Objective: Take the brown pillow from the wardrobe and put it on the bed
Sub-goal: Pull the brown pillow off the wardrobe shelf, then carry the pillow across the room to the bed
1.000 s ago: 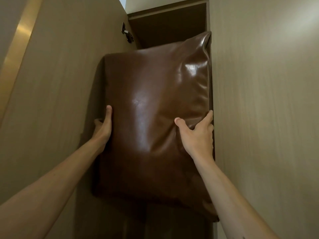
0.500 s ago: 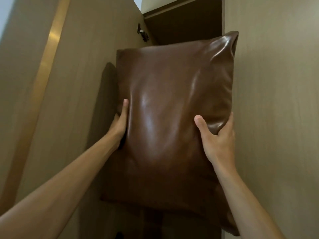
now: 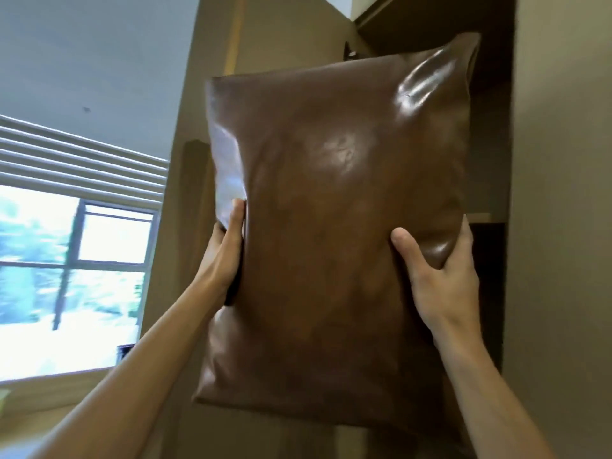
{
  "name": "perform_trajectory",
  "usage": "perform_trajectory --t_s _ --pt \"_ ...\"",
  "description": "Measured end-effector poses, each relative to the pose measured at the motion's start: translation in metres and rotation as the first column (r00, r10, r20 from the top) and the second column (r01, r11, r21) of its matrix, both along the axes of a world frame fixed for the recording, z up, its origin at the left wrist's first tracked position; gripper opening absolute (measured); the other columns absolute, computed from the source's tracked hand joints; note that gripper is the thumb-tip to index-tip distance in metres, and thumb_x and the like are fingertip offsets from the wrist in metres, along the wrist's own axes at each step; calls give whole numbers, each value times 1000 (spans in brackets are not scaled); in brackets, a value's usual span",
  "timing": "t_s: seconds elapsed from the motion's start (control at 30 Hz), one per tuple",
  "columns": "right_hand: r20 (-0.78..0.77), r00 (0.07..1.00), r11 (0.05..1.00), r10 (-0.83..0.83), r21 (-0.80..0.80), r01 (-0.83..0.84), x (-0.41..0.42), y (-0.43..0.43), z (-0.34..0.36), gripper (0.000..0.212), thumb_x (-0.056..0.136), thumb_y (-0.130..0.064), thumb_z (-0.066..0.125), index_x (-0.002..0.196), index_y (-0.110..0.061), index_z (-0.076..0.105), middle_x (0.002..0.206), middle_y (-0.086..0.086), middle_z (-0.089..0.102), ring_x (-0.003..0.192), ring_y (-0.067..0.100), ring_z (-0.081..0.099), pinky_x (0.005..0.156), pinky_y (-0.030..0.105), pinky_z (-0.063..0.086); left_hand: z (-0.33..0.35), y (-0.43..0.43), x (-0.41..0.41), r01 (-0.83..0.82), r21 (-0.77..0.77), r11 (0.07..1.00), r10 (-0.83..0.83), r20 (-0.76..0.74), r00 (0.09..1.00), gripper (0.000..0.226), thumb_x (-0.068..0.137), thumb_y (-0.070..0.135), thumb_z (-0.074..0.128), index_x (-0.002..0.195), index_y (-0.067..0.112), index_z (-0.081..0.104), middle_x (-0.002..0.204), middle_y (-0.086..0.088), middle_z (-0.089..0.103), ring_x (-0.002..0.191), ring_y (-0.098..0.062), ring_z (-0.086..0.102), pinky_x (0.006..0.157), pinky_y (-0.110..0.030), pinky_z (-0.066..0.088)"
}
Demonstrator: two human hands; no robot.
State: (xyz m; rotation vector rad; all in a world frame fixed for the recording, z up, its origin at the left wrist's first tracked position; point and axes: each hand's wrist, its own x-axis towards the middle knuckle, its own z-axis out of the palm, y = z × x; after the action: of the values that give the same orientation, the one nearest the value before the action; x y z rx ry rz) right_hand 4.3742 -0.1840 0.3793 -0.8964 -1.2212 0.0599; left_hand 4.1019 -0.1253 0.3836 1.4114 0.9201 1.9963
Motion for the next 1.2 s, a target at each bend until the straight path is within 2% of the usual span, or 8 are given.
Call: perform_trajectory --t_s 0.17,0.3,0.47,0.63,0.77,0.87,1.03,1.2 --pt "7 975 974 222 -39 -222 -45 6 -24 122 57 -93 61 162 -45 22 157 -4 48 142 27 48 116 52 42 -26 -52 -53 -278 -36 960 279 30 960 134 31 112 42 137 34 66 107 13 79 93 -4 76 79 -25 58" --pt "-12 925 925 380 -22 -380 -99 14 -50 117 61 -90 64 161 -44 26 158 -8 48 142 21 50 115 48 45 -43 -96 -102 -476 -86 875 477 -13 879 130 36 113 39 136 36 66 117 4 76 109 -18 71 97 -40 56" --pt "-35 822 821 568 -48 -569 -174 21 -88 113 66 -84 68 162 -38 28 163 -11 43 148 15 44 120 47 40 -75 -145 -161 -700 -88 708 698 -63 714 124 45 112 33 140 38 63 119 11 72 107 -14 68 88 -29 51" --pt "-14 731 725 682 -126 -678 -247 23 -128 108 67 -82 65 159 -34 37 158 -11 51 143 13 50 118 42 43 -116 -184 -218 -776 -150 613 770 -106 629 120 56 107 38 149 33 55 144 0 66 131 -24 62 113 -49 47" --pt "49 657 650 753 -211 -730 -299 20 -159 111 69 -83 61 162 -30 33 164 -7 45 150 14 42 123 42 36 -150 -204 -255 -831 -162 532 827 -113 551 105 73 94 38 154 27 49 152 -3 59 134 -22 57 108 -38 44" --pt "21 584 562 811 -304 -769 -334 20 -179 107 67 -85 65 157 -33 42 152 -10 58 137 14 56 115 41 46 -174 -217 -282 -866 -188 463 864 -120 488 98 81 86 36 158 24 43 157 -6 54 141 -28 52 109 -38 40" --pt "-53 490 427 870 -417 -803 -388 36 -202 97 69 -76 67 153 -30 49 145 -7 63 125 17 62 105 36 50 -206 -227 -310 -887 -224 405 888 -136 440 115 67 94 40 161 26 37 162 -4 49 147 -28 46 117 -42 35" --pt "-128 436 317 891 -510 -799 -434 66 -233 79 65 -68 74 134 -30 64 120 -12 72 105 3 66 97 35 53 -245 -224 -331 -862 -290 416 862 -174 475 107 66 86 56 156 30 41 151 5 55 134 -13 50 112 -33 35"
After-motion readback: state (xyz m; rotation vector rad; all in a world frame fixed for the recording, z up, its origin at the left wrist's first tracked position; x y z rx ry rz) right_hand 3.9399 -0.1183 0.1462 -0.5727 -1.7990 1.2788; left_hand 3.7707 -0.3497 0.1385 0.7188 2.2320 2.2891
